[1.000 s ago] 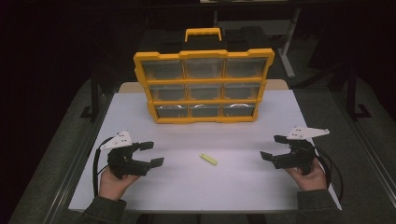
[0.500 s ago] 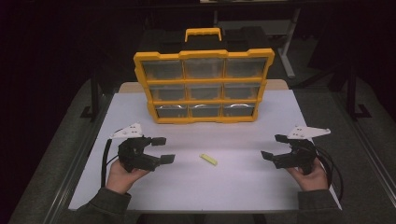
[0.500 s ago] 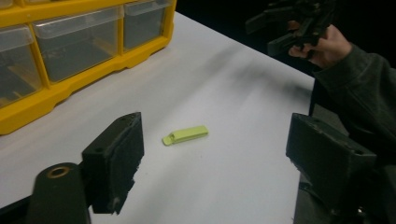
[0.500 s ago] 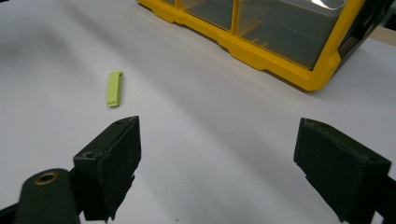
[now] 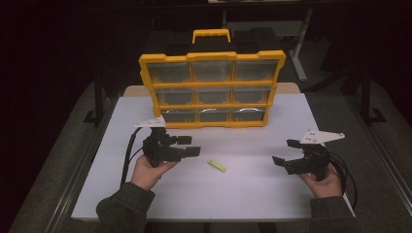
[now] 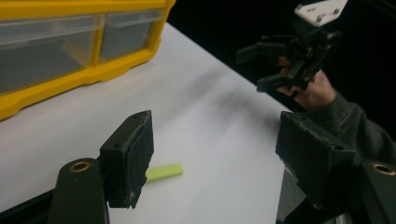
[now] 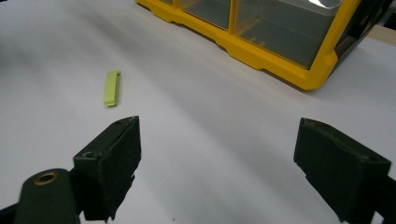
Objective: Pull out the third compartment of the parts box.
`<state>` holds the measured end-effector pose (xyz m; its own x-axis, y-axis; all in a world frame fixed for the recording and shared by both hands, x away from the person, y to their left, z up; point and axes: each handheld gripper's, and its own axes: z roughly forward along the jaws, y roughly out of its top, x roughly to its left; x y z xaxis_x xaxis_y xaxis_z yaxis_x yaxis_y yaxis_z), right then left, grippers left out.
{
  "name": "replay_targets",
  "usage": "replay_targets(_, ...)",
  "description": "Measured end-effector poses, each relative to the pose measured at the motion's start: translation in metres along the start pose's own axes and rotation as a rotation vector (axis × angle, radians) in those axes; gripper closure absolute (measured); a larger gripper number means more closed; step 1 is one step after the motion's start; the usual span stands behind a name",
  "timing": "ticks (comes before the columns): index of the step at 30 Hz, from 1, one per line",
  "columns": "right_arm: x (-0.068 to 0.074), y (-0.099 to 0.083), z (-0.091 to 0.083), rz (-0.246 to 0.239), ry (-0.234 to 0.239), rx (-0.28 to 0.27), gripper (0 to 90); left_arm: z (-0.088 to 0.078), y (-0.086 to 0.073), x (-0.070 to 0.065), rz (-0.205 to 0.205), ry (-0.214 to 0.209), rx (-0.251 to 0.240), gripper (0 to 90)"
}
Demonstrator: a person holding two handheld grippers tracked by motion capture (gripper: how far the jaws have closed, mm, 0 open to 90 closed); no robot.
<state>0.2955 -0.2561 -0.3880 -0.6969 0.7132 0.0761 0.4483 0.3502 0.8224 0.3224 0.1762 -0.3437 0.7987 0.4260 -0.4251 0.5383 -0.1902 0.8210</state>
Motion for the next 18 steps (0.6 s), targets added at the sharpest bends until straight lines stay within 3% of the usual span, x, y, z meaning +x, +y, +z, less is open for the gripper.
replay_targets(2,0.0,0.0,0.0,-0.001,0.001,-0.001,13.8,0.005,0.004,-0.002,0.004,-0.004,-0.023,27.2)
replay_targets(3,-0.001,0.0,-0.001,-0.003,0.003,-0.002,13.9,0.009,0.008,-0.002,-0.01,-0.037,-0.051,28.5)
replay_targets(7,-0.002,0.0,-0.001,0.0,0.003,-0.001,13.8,0.013,0.013,-0.002,-0.033,-0.066,-0.069,29.6)
replay_targets(15,-0.003,0.0,-0.002,0.004,0.005,-0.003,13.9,0.03,0.026,-0.001,-0.085,-0.081,-0.107,29.5)
replay_targets(18,-0.004,0.0,-0.002,0.004,0.007,-0.004,13.9,0.037,0.03,-0.001,-0.09,-0.049,-0.115,29.0)
